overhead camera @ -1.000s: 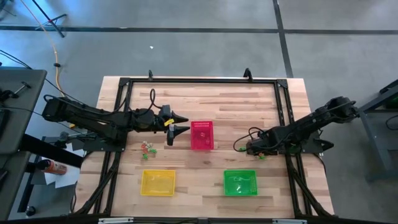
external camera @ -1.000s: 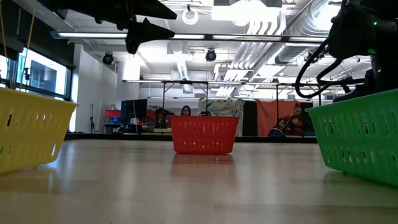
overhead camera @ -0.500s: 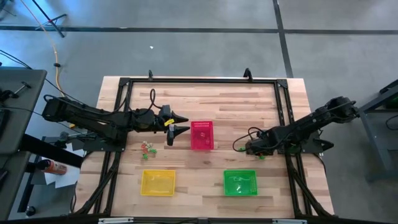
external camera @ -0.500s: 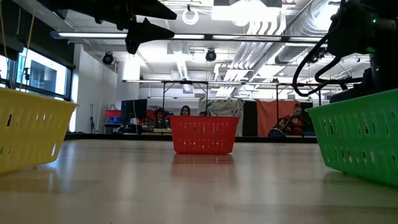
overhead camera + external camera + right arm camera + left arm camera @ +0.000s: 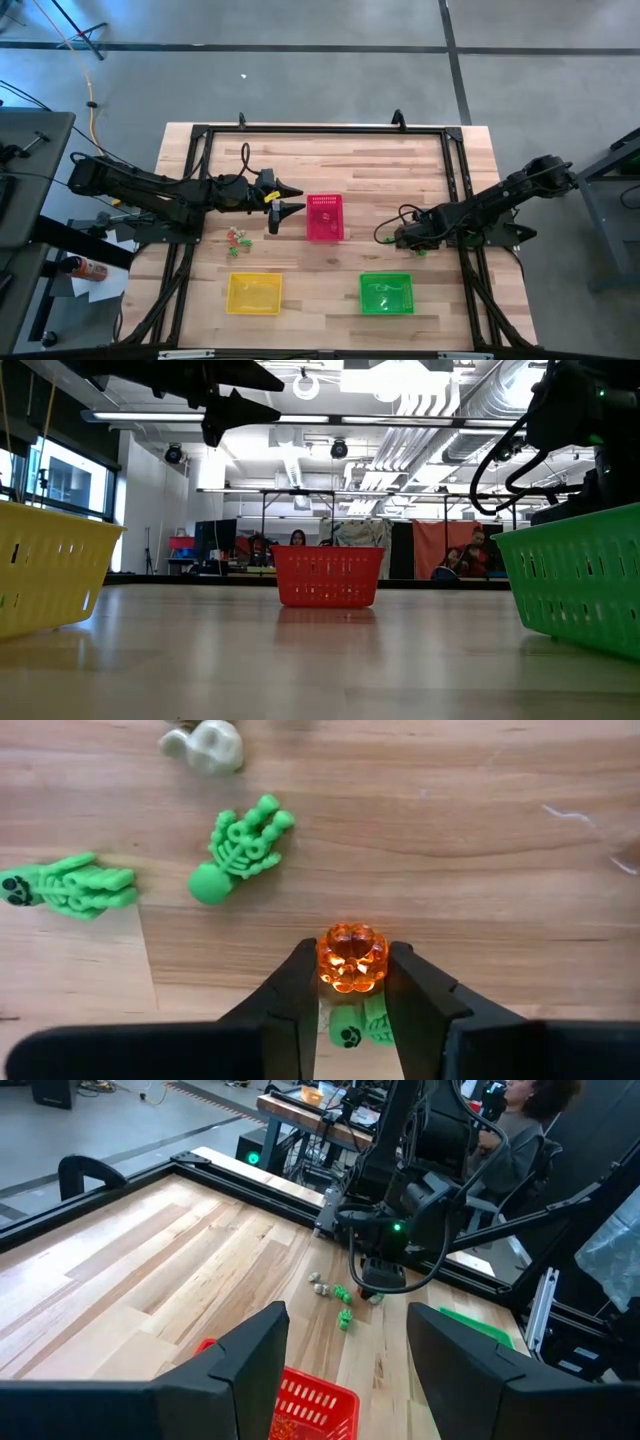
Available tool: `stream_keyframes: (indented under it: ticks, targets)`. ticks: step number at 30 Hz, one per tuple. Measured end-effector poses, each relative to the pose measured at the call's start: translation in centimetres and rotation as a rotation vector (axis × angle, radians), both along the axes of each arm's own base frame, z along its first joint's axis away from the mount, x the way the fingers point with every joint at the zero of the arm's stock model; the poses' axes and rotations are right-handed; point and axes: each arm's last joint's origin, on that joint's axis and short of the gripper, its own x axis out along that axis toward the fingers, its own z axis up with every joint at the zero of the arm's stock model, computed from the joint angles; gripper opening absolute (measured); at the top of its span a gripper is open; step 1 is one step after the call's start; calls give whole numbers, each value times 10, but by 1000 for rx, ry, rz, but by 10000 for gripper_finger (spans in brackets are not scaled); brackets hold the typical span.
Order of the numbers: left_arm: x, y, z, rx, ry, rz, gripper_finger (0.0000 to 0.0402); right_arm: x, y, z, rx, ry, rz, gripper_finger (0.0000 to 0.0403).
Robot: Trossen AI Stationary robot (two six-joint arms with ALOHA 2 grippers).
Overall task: Sort Halloween decoration
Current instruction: Put the right orange pumpkin toy into the red bin
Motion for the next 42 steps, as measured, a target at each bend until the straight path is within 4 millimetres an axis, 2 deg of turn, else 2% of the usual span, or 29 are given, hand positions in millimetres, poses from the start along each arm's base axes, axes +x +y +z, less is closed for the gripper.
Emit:
stream_keyframes:
  ticks: [6,12,20,25,29,36,42]
  targets:
    - [0,0,0,0,0,0,197,-1,0,3,5,-23,43,87]
    - [0,0,0,-1,0,0,197,-11,-4,15,0,-61,89,87]
    - [0,0,0,-1,-1,0,197,-21,-11,40,-80,-251,111,87]
    - [0,0,1,-35,-15,7,197,-19,-13,60,-153,-494,153,87]
    - [1,0,5,-55,-59,9,197,-2,-11,80,-248,-792,227,87]
    - [2,-1,12,-109,-145,-2,197,34,-13,123,-526,-1287,351,87]
    - [2,-1,15,-153,-180,-14,197,54,-21,142,-822,-1494,475,87]
